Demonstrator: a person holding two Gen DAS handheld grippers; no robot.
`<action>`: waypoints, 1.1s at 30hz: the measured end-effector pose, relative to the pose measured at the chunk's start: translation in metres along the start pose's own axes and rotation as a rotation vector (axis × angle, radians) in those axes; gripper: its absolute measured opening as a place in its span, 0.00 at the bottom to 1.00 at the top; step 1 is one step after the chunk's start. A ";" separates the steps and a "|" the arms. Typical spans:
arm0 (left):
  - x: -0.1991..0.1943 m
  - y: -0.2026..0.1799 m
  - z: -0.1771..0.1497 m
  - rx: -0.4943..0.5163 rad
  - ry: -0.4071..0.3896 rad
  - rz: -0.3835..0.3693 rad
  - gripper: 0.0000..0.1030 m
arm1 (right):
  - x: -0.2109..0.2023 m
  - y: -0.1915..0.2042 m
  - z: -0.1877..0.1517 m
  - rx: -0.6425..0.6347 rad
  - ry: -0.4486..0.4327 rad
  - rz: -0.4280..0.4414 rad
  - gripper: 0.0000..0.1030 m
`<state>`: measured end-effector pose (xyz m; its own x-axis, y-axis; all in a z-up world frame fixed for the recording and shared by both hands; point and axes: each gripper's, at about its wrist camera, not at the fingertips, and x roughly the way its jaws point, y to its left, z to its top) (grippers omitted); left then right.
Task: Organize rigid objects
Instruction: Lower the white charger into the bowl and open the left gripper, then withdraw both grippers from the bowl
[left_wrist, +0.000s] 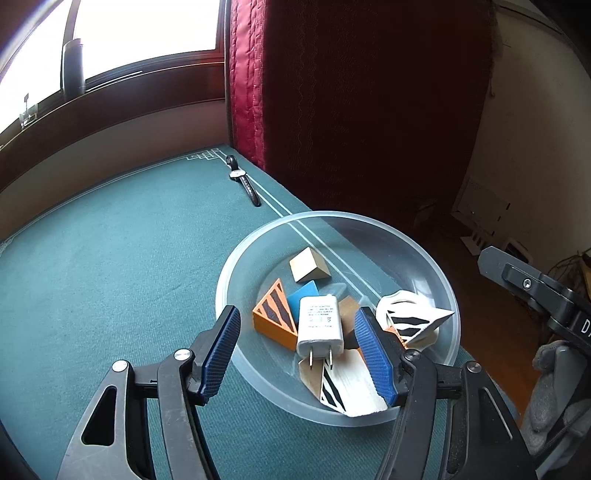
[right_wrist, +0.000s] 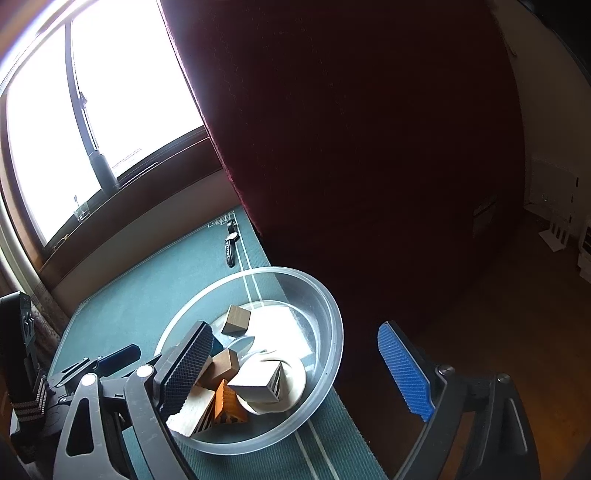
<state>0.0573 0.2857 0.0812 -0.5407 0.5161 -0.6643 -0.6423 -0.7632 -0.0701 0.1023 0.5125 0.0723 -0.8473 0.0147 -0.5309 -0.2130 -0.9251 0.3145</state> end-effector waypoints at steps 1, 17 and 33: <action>-0.001 0.000 -0.001 0.003 -0.002 0.009 0.71 | -0.001 0.001 -0.001 -0.005 0.001 0.000 0.94; -0.028 0.012 -0.012 -0.005 -0.015 0.105 0.89 | -0.014 0.034 -0.027 -0.177 0.055 -0.049 0.99; -0.059 0.000 -0.020 0.051 -0.074 0.214 0.98 | -0.034 0.052 -0.044 -0.237 0.042 -0.059 0.99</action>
<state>0.1005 0.2472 0.1055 -0.7047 0.3735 -0.6032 -0.5343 -0.8388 0.1048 0.1412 0.4469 0.0722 -0.8150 0.0599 -0.5763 -0.1368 -0.9864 0.0911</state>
